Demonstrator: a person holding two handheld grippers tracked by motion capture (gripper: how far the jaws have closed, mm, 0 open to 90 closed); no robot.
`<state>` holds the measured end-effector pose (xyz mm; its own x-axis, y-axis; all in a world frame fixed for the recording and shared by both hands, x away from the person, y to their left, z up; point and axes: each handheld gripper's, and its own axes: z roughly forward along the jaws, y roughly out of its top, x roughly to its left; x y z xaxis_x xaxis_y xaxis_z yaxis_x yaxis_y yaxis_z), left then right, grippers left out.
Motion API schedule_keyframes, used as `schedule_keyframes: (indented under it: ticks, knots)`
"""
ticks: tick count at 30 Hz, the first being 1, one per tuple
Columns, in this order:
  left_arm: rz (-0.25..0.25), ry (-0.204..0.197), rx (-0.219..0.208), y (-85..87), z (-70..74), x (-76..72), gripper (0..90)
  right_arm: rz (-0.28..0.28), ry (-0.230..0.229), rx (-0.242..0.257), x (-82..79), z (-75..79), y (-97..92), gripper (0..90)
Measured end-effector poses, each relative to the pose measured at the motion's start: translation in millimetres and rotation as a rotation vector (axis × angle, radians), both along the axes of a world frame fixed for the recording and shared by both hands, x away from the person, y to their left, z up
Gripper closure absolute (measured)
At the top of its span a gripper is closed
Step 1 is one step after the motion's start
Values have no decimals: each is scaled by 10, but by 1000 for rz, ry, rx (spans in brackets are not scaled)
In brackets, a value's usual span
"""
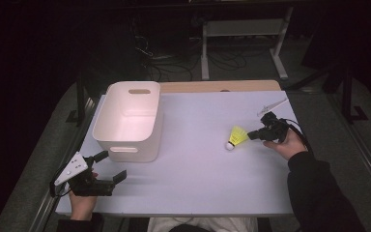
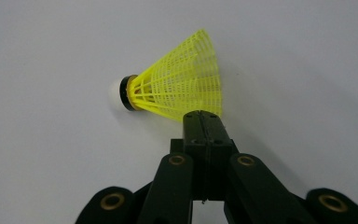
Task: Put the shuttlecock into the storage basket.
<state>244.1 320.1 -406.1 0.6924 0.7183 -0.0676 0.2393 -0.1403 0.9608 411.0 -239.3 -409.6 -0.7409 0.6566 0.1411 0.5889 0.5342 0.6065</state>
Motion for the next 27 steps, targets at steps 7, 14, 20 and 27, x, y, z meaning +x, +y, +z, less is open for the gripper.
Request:
schedule_keyframes:
  ticks: [7, 14, 20, 27]
  knots:
    - [0, 1, -5, -2, -3, -8, 0, -13, 3, 4, 68, -14, 19, 893]
    - [1, 3, -11, -3, -5, -13, 0, -27, 4, 17, 111, -48, 31, 893]
    - [0, 2, -14, -4, -5, -7, 0, -29, 9, 37, 164, -82, 105, 893]
    - [-1, 3, -13, -7, -5, 5, 0, -27, 15, 32, 232, -90, 201, 893]
